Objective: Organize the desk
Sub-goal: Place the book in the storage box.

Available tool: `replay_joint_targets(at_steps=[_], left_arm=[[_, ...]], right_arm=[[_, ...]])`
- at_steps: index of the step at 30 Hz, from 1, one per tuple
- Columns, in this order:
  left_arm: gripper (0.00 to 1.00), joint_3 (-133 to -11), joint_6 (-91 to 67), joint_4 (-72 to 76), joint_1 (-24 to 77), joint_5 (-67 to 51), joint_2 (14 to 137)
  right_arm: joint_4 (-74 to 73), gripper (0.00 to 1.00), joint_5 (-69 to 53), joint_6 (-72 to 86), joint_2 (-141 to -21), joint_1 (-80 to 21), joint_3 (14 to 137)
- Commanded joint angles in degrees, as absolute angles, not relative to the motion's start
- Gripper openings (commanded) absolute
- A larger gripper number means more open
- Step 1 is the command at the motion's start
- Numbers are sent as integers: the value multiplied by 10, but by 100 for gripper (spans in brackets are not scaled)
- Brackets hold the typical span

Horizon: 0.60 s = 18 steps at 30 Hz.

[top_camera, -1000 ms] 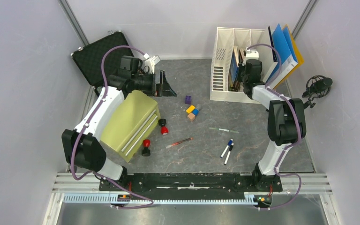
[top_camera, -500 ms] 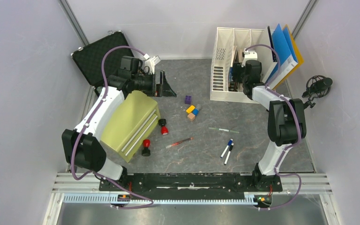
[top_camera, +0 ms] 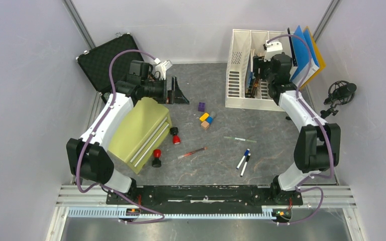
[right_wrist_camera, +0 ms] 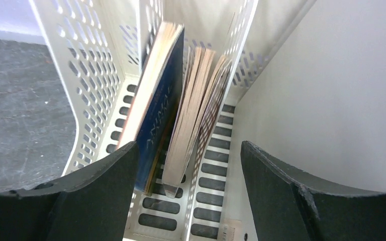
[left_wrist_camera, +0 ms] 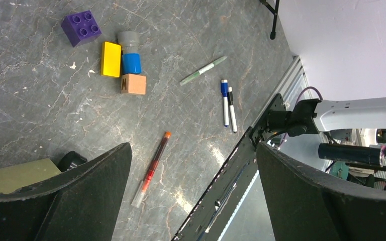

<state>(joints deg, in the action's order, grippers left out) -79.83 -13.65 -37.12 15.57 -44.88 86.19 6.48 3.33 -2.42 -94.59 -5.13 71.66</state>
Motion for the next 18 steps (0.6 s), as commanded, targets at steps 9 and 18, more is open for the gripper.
replay_joint_targets(at_steps=[9, 18], left_arm=[[100, -794, -114, -349, 157, -420, 822], [100, -795, -41, -358, 156, -301, 759]], right_arm=[[45, 73, -82, -51, -836, -59, 689], [-6, 77, -153, -155, -771, -66, 617]])
